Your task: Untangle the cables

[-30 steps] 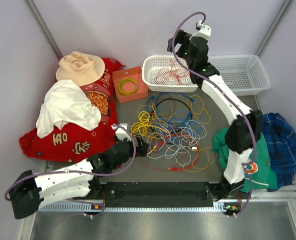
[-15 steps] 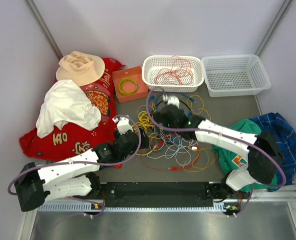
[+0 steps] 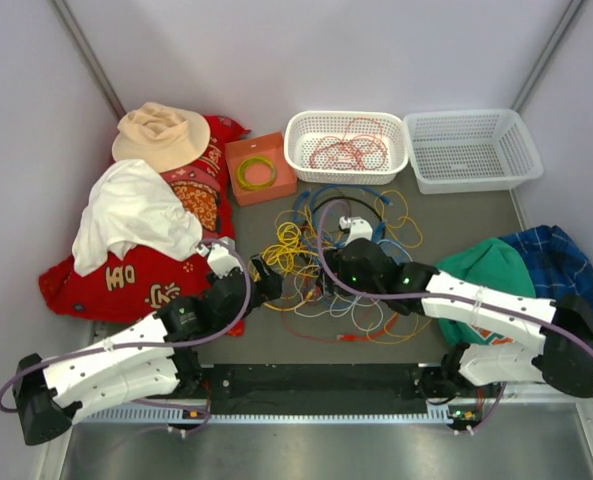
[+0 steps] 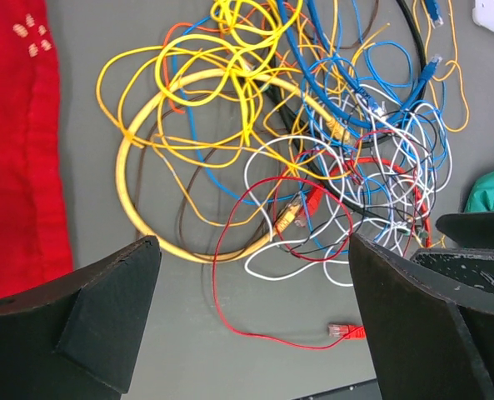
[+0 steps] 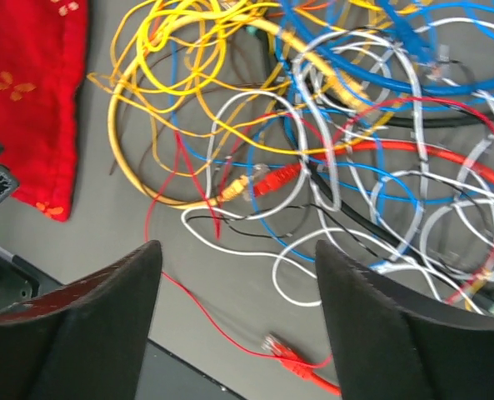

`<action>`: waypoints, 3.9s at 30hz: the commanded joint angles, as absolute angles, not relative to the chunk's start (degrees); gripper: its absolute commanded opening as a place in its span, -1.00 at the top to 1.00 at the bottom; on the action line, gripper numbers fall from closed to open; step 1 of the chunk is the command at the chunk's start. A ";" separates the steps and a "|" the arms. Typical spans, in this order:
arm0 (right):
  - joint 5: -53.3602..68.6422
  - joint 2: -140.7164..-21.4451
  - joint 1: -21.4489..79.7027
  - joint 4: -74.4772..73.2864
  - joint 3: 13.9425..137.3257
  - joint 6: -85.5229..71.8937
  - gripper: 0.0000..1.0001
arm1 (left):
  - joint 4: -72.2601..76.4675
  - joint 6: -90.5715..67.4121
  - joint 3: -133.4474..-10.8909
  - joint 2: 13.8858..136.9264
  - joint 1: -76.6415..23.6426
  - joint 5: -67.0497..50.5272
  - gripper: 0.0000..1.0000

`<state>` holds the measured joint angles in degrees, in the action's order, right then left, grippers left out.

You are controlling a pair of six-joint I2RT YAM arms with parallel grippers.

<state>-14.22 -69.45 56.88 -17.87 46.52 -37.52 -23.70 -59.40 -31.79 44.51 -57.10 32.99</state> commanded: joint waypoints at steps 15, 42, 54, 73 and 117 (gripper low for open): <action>-9.48 -81.58 58.45 -13.51 55.28 -33.14 1.00 | -28.21 -61.35 -32.25 42.19 -57.04 36.03 -0.96; -25.23 -53.70 70.58 -43.94 93.16 -27.25 1.00 | 30.45 -26.56 -23.56 37.96 -56.95 19.00 -0.98; -25.05 -52.91 70.58 -45.26 93.43 -28.83 1.00 | 47.72 -17.41 -24.44 50.54 -56.95 0.27 -0.97; -25.49 -53.35 70.49 -43.68 92.81 -28.83 1.00 | 38.31 -15.20 -17.75 34.97 -56.95 0.54 -0.94; -37.53 -41.22 70.58 -50.45 76.47 -34.45 -0.40 | -8.79 -18.09 -106.16 85.68 -50.81 8.54 1.00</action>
<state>-34.28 -43.55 70.02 -49.41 78.63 -33.15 -2.55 -15.53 -99.96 81.01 -54.41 11.33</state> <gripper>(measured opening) 0.706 0.019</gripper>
